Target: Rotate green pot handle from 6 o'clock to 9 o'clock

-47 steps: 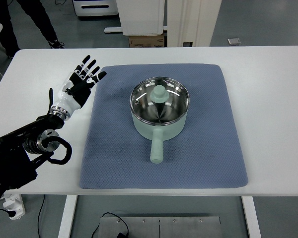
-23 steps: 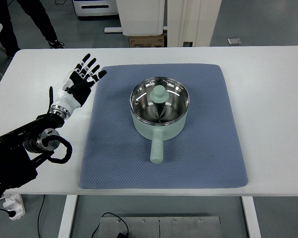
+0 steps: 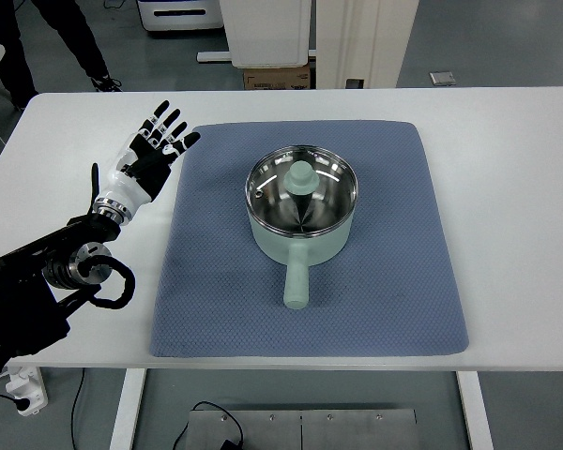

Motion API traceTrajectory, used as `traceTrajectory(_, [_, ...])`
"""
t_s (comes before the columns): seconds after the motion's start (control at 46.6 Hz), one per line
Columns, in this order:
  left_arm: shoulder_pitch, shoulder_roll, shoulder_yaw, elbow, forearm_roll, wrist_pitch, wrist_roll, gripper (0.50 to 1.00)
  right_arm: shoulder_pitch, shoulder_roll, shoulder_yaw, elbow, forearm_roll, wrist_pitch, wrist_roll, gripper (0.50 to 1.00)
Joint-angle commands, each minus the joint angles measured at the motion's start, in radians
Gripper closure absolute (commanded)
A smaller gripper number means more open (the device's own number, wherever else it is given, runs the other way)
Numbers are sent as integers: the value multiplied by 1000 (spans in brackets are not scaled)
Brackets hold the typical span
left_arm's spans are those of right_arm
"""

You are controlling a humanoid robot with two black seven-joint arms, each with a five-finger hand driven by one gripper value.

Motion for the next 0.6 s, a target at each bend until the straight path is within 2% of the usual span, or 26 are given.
traceTrajectory(0.0, [-3, 0, 0, 0, 2, 0, -1, 500, 0, 0, 0, 0, 0, 0, 0, 500])
traceTrajectory(0.257, [-9, 12, -21, -1, 9, -20, -2, 500, 0, 0, 0, 0, 0, 0, 0, 500])
traceTrajectory(0.579, [-15, 43, -90, -3, 148, -112, -10, 500, 0, 0, 0, 0, 0, 0, 0, 500])
